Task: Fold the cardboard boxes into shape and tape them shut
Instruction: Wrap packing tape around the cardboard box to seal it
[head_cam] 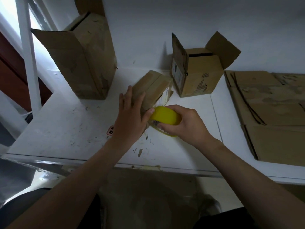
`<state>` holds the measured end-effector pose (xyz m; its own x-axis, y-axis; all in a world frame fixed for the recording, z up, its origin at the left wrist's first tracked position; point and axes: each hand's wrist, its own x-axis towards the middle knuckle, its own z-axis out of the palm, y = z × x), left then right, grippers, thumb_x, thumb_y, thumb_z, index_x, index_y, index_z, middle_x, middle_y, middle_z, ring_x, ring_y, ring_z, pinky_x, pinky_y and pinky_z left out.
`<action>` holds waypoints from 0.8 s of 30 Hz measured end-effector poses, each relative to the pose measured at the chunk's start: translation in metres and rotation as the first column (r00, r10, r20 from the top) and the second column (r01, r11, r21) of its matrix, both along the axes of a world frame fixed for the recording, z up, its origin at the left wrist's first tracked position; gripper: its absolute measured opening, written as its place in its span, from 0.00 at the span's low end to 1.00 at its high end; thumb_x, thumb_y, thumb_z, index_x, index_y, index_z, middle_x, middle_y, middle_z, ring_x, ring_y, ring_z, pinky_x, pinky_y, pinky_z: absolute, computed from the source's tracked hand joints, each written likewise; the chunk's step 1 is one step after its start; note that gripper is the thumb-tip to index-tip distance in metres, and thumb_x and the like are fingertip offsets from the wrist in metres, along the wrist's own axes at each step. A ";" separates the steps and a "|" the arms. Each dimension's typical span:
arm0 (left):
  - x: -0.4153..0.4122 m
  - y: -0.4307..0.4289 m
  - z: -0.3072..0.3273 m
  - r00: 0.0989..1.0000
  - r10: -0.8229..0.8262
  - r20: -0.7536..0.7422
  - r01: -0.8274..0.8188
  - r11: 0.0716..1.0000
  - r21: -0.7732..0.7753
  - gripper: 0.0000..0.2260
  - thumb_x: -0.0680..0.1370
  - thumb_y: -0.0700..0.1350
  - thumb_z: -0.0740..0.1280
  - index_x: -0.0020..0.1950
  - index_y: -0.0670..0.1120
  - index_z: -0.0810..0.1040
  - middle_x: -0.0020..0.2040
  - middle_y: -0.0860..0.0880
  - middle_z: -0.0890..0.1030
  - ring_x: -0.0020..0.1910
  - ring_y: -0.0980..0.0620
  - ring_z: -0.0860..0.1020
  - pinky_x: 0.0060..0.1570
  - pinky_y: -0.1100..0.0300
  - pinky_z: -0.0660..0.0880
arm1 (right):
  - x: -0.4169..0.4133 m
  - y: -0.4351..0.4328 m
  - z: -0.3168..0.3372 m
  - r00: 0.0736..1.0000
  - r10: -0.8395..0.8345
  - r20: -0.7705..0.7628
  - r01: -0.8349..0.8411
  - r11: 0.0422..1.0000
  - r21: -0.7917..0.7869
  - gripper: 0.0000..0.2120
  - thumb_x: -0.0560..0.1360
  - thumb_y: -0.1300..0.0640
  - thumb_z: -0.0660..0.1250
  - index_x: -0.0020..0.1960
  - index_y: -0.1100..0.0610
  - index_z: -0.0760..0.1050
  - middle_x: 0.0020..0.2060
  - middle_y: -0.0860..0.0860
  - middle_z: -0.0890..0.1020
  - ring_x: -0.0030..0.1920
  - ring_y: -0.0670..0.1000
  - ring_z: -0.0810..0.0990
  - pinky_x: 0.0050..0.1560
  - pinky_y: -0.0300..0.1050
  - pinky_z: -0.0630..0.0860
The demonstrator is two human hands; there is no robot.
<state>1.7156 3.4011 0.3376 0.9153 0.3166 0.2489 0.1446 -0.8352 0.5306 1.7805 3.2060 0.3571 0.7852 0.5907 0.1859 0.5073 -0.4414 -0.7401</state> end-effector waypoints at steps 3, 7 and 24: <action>0.000 0.002 0.001 1.000 0.002 -0.017 -0.003 1.000 -0.014 0.35 0.76 0.69 0.52 0.80 0.53 0.61 0.83 0.47 0.48 0.81 0.38 0.46 0.76 0.38 0.60 | -0.005 0.000 0.004 0.996 -0.014 0.092 0.018 0.999 -0.044 0.24 0.68 0.43 0.79 0.61 0.49 0.80 0.46 0.43 0.83 0.43 0.41 0.80 0.42 0.27 0.73; 0.000 0.001 0.002 1.000 0.007 -0.015 -0.008 1.000 -0.023 0.32 0.79 0.63 0.60 0.81 0.53 0.61 0.83 0.47 0.48 0.81 0.38 0.46 0.76 0.40 0.59 | -0.007 0.002 0.005 0.992 -0.048 0.120 0.069 0.981 -0.180 0.23 0.70 0.42 0.77 0.60 0.50 0.81 0.48 0.46 0.84 0.45 0.46 0.80 0.46 0.39 0.76; 0.013 0.014 0.004 0.973 0.185 0.136 -0.153 0.965 -0.211 0.42 0.60 0.61 0.82 0.67 0.54 0.67 0.63 0.52 0.73 0.56 0.53 0.76 0.52 0.53 0.80 | 0.011 0.023 0.018 0.990 0.057 0.126 -0.021 0.962 -0.272 0.30 0.68 0.32 0.73 0.61 0.50 0.80 0.48 0.47 0.83 0.45 0.46 0.78 0.44 0.40 0.73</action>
<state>1.7282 3.4154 0.3417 0.8001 0.5206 0.2982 0.1788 -0.6813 0.7098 1.7914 3.2286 0.3746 0.7397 0.6629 0.1158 0.6131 -0.5929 -0.5221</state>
